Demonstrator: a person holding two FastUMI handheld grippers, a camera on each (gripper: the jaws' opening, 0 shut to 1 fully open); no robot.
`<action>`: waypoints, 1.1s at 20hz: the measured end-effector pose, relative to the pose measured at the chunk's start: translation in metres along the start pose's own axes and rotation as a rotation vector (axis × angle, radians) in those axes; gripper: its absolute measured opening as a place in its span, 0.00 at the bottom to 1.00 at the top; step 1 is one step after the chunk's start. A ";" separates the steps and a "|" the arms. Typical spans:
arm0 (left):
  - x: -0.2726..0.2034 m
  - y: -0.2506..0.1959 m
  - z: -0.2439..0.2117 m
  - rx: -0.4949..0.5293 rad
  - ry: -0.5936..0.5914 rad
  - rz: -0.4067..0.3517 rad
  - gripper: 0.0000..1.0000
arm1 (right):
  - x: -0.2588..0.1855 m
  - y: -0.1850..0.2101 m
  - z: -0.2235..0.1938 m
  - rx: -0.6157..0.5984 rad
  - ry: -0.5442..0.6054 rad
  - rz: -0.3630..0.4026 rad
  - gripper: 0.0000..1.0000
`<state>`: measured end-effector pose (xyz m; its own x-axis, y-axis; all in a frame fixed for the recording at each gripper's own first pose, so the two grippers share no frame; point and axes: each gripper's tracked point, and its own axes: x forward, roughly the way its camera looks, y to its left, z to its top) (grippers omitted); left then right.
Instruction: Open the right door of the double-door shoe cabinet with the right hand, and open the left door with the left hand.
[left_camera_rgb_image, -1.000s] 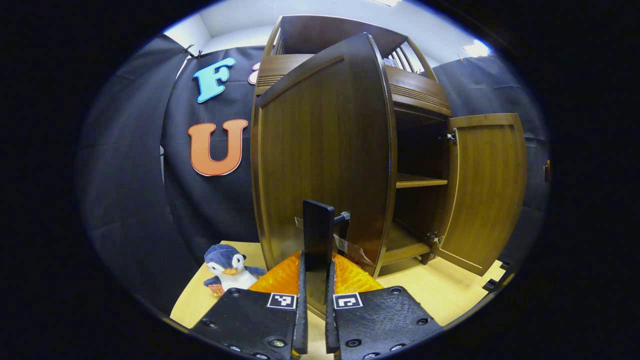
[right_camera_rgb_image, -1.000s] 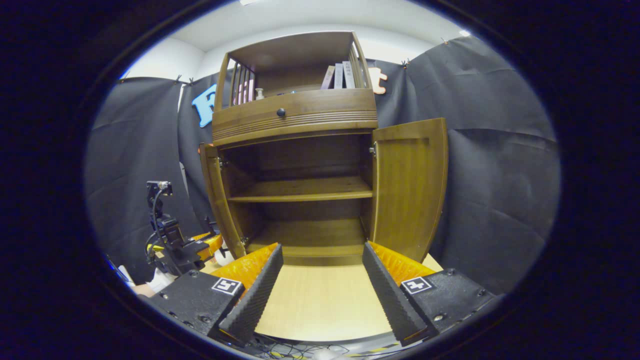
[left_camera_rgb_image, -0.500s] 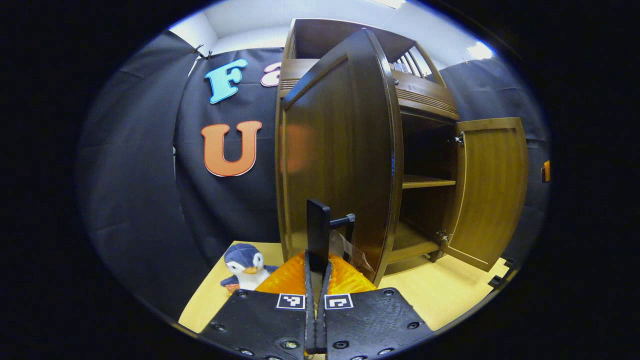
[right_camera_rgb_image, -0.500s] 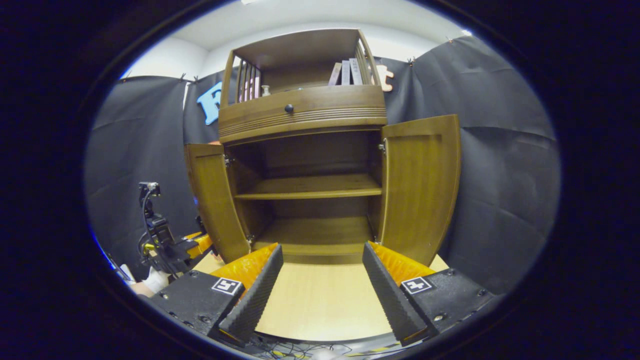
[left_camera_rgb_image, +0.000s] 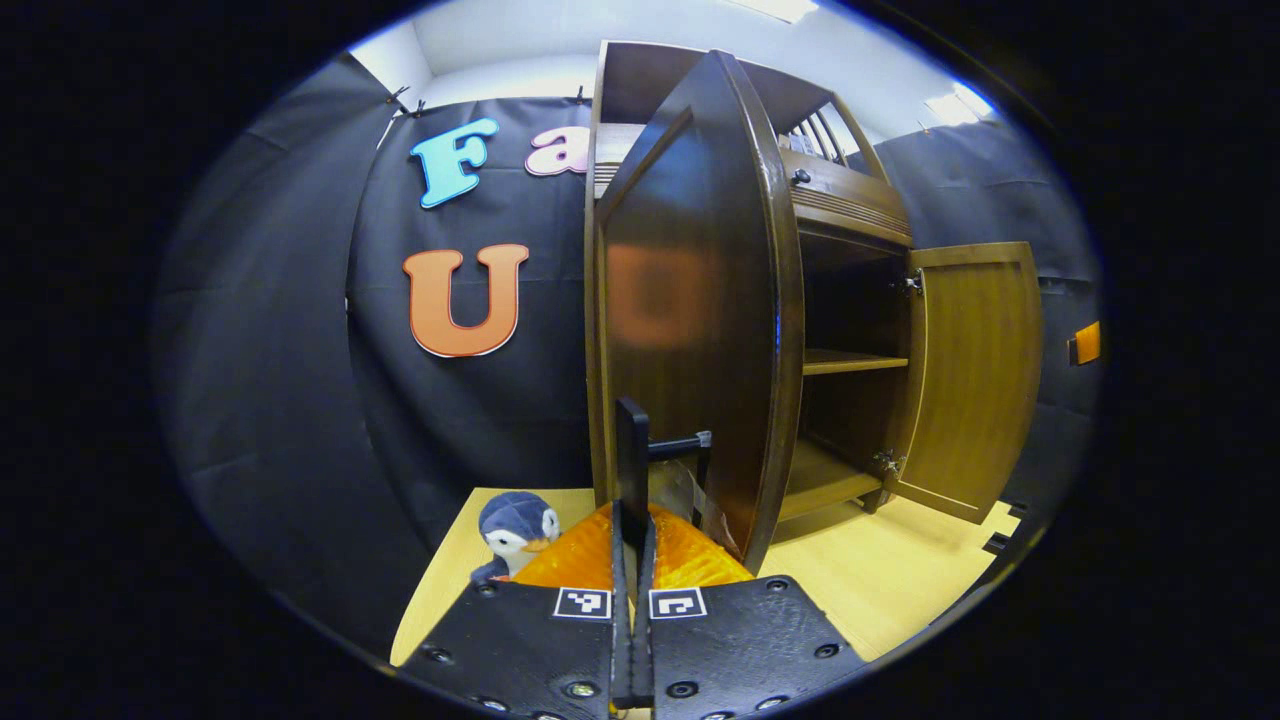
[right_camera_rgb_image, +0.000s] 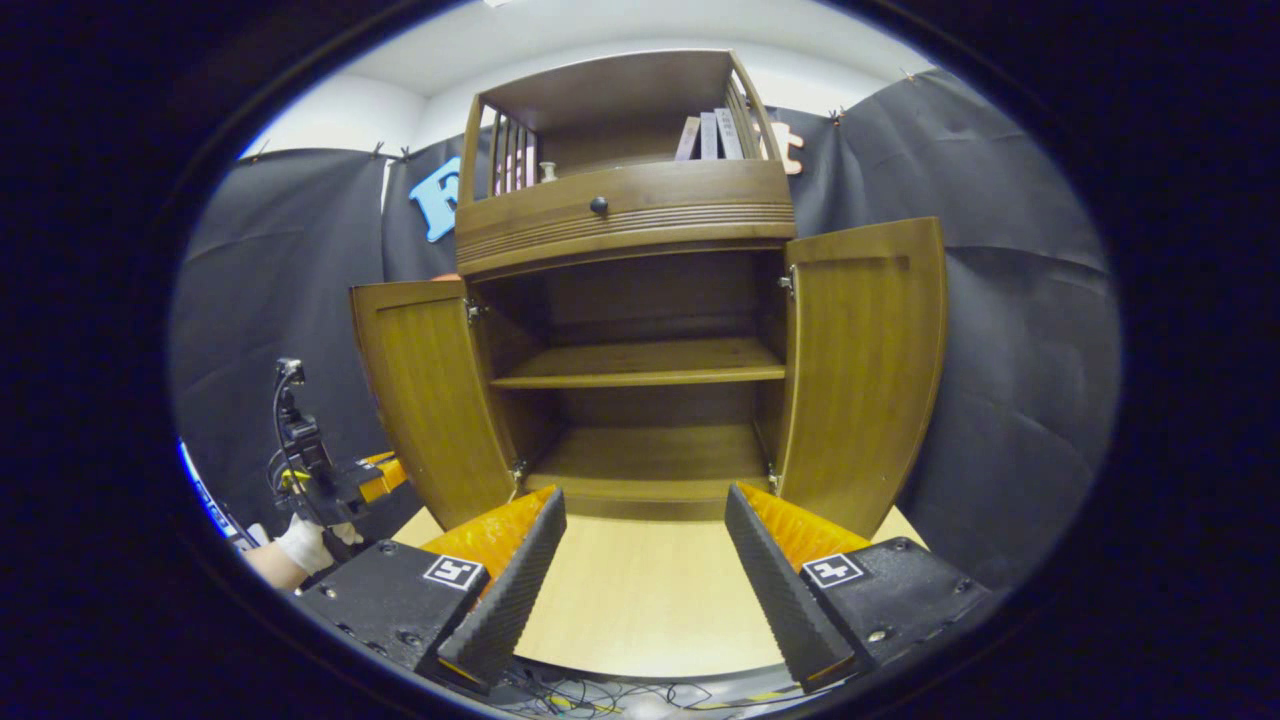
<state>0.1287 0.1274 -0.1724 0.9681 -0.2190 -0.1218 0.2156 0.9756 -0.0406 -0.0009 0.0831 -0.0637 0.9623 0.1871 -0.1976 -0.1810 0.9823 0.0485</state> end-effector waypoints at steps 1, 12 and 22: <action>-0.002 0.007 0.001 -0.006 -0.006 -0.004 0.00 | -0.001 0.001 -0.002 0.002 0.002 0.005 1.00; 0.000 0.060 -0.001 -0.093 -0.001 -0.114 0.00 | -0.006 0.003 -0.006 -0.014 0.022 0.012 1.00; -0.001 0.060 -0.004 -0.055 0.041 -0.218 0.02 | -0.007 0.010 -0.008 -0.042 0.031 0.029 1.00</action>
<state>0.1404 0.1860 -0.1790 0.8930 -0.4262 -0.1443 0.4109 0.9031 -0.1247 -0.0106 0.0920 -0.0698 0.9499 0.2151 -0.2268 -0.2178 0.9759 0.0133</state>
